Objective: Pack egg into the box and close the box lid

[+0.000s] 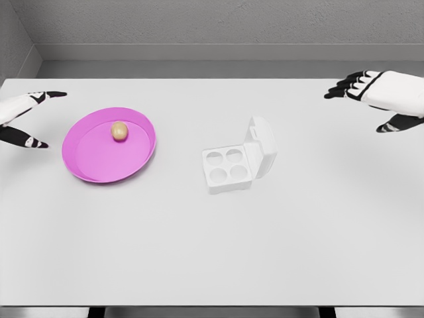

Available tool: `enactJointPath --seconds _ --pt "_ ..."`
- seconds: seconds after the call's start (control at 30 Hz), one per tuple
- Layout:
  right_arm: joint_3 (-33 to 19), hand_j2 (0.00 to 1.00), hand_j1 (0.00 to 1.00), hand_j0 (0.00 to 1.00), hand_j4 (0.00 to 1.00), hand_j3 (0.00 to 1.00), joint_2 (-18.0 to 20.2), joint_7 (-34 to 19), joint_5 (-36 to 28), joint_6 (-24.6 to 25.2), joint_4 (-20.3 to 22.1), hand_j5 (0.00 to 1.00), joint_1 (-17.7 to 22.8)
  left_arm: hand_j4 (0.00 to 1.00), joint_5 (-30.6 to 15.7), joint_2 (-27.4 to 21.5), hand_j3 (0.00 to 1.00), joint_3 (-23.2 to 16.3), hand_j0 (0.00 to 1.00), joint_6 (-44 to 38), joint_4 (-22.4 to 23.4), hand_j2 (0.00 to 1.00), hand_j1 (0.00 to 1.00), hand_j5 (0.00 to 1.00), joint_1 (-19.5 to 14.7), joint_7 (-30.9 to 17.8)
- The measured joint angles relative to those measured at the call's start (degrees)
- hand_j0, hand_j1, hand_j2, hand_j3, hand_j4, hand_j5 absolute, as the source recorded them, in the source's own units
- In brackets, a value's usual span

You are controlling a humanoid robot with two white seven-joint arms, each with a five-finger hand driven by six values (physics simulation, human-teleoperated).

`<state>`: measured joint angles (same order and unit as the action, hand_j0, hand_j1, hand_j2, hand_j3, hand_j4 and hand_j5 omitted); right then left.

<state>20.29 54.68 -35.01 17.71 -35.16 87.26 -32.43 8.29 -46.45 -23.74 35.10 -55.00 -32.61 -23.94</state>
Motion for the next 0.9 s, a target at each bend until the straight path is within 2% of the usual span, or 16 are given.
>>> enactJointPath --seconds 0.07,0.1,0.13,0.17,0.27,0.33,0.4,0.53,0.73,0.9 --pt "0.12 1.0 1.0 1.0 1.0 1.0 -0.27 -0.01 0.17 0.0 0.09 1.0 -0.09 1.0 -0.01 -0.18 1.0 -0.03 1.0 0.0 -0.04 1.0 1.0 1.0 -0.79 -0.09" --pt "0.16 1.0 1.0 1.0 1.0 1.0 -0.34 -0.01 0.21 0.0 0.23 1.0 -0.18 1.0 0.23 -0.25 1.0 -0.29 1.0 -0.01 -0.02 1.0 1.0 1.0 -2.8 -0.37" --pt "0.24 1.0 1.0 1.0 1.0 1.0 -0.39 -0.01 0.26 -0.01 0.36 1.0 0.18 1.0 1.68 -0.14 1.0 -1.66 1.0 0.12 0.02 1.0 1.0 1.0 -7.85 -1.69" --pt "0.47 1.0 1.0 1.0 1.0 1.0 -0.39 -0.02 0.28 0.0 0.46 1.0 0.79 1.0 2.01 0.0 1.0 -4.04 1.0 -0.16 0.16 1.0 1.0 1.0 -12.39 -3.38" --pt "3.1 1.0 1.0 1.0 1.0 1.0 -0.37 -0.01 0.25 0.0 0.32 1.0 1.67 1.0 3.88 0.84 1.0 -13.38 1.0 -0.04 0.62 1.0 1.0 1.0 -18.19 -6.31" --pt "4.33 1.0 1.0 1.0 1.0 1.0 -0.38 -0.02 0.39 0.0 0.21 1.0 1.67 1.0 4.81 1.37 1.0 -18.03 1.0 -0.03 0.7 1.0 1.0 1.0 -20.04 -7.55" --pt "5.91 1.0 1.0 1.0 1.0 1.0 -0.4 -0.02 0.56 0.0 0.16 1.0 1.67 1.0 5.65 1.83 1.0 -20.79 1.0 0.01 0.55 1.0 1.0 1.0 -21.44 -9.16" --pt "8.25 1.0 1.0 1.0 1.0 1.0 -0.31 -0.02 0.88 -0.01 0.41 1.0 1.93 1.0 6.86 4.44 1.0 -23.44 1.0 0.04 0.43 1.0 1.0 1.0 -22.06 -10.58" --pt "9.08 1.0 1.0 1.0 1.0 1.0 -0.18 -0.01 0.99 0.01 1.46 1.0 1.67 1.0 7.73 7.66 1.0 -24.37 1.0 0.05 0.63 1.0 1.0 1.0 -21.8 -11.02" --pt "9.15 1.0 1.0 1.0 1.0 1.0 -0.18 -0.01 0.99 0.01 1.75 1.0 1.58 0.98 7.94 8.36 0.98 -24.49 0.98 0.05 0.74 0.98 0.98 0.98 -21.36 -11.08"
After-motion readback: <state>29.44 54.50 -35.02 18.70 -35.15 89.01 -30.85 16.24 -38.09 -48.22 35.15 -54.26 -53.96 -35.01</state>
